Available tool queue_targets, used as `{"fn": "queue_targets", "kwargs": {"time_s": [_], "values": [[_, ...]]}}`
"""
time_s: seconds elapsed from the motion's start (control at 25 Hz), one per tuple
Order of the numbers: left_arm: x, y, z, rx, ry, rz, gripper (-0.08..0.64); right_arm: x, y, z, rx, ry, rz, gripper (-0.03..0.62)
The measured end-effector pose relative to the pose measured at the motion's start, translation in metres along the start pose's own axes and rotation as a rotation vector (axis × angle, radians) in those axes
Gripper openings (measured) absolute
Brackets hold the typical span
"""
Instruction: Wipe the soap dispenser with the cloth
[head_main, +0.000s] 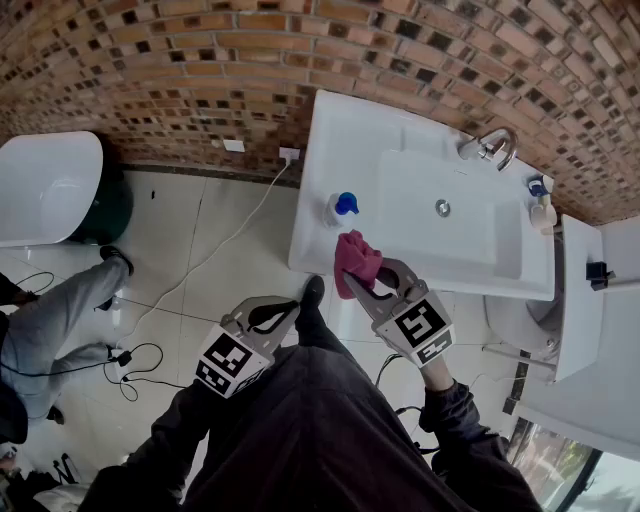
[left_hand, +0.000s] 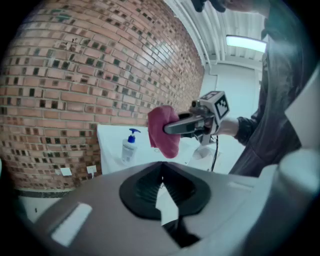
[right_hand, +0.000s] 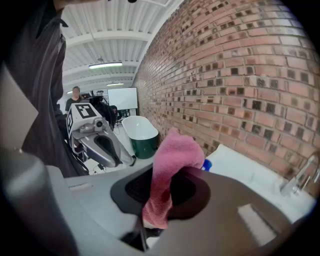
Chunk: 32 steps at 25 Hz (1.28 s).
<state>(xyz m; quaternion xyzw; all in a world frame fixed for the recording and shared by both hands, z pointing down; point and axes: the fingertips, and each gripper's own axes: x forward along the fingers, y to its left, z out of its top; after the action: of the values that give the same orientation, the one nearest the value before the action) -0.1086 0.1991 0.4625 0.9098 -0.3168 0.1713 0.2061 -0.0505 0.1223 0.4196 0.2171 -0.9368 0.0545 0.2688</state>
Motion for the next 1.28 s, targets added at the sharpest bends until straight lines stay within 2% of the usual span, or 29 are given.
{"fn": "queue_targets", "kwargs": {"time_s": [0.16, 0.28, 0.4, 0.52, 0.64, 0.8, 0.92, 1.0, 1.08, 1.16, 1.28], "values": [[0.037, 0.031, 0.032, -0.007, 0.008, 0.044, 0.0, 0.018, -0.079, 0.019, -0.131, 0.047, -0.007, 0.057], [0.058, 0.046, 0.045, -0.008, 0.04, 0.07, 0.005, 0.036, -0.113, 0.029, -0.252, 0.09, 0.043, 0.057], [0.074, 0.057, 0.049, -0.024, 0.079, 0.096, 0.032, 0.058, -0.123, 0.028, -0.385, 0.179, 0.116, 0.057], [0.088, 0.059, 0.051, -0.025, 0.114, 0.093, 0.058, 0.067, -0.115, 0.013, -0.409, 0.242, 0.185, 0.057], [0.1, 0.066, 0.055, -0.022, 0.133, 0.087, 0.082, 0.064, -0.113, 0.008, -0.35, 0.224, 0.194, 0.058], [0.114, 0.074, 0.058, -0.021, 0.145, 0.064, 0.083, 0.05, -0.104, -0.003, -0.224, 0.189, 0.208, 0.058], [0.124, 0.079, 0.062, -0.001, 0.158, 0.043, 0.083, 0.04, -0.093, -0.017, -0.088, 0.145, 0.25, 0.057], [0.131, 0.085, 0.063, 0.013, 0.172, 0.04, 0.097, 0.03, -0.096, -0.013, 0.023, 0.063, 0.274, 0.057], [0.135, 0.09, 0.061, 0.004, 0.201, 0.039, 0.163, 0.02, -0.115, -0.009, 0.134, -0.011, 0.264, 0.057], [0.141, 0.094, 0.057, -0.014, 0.228, 0.042, 0.216, 0.016, -0.141, -0.017, 0.207, -0.016, 0.215, 0.058], [0.154, 0.099, 0.049, -0.017, 0.281, 0.053, 0.267, 0.018, -0.167, -0.035, 0.207, 0.046, 0.173, 0.057]]}}
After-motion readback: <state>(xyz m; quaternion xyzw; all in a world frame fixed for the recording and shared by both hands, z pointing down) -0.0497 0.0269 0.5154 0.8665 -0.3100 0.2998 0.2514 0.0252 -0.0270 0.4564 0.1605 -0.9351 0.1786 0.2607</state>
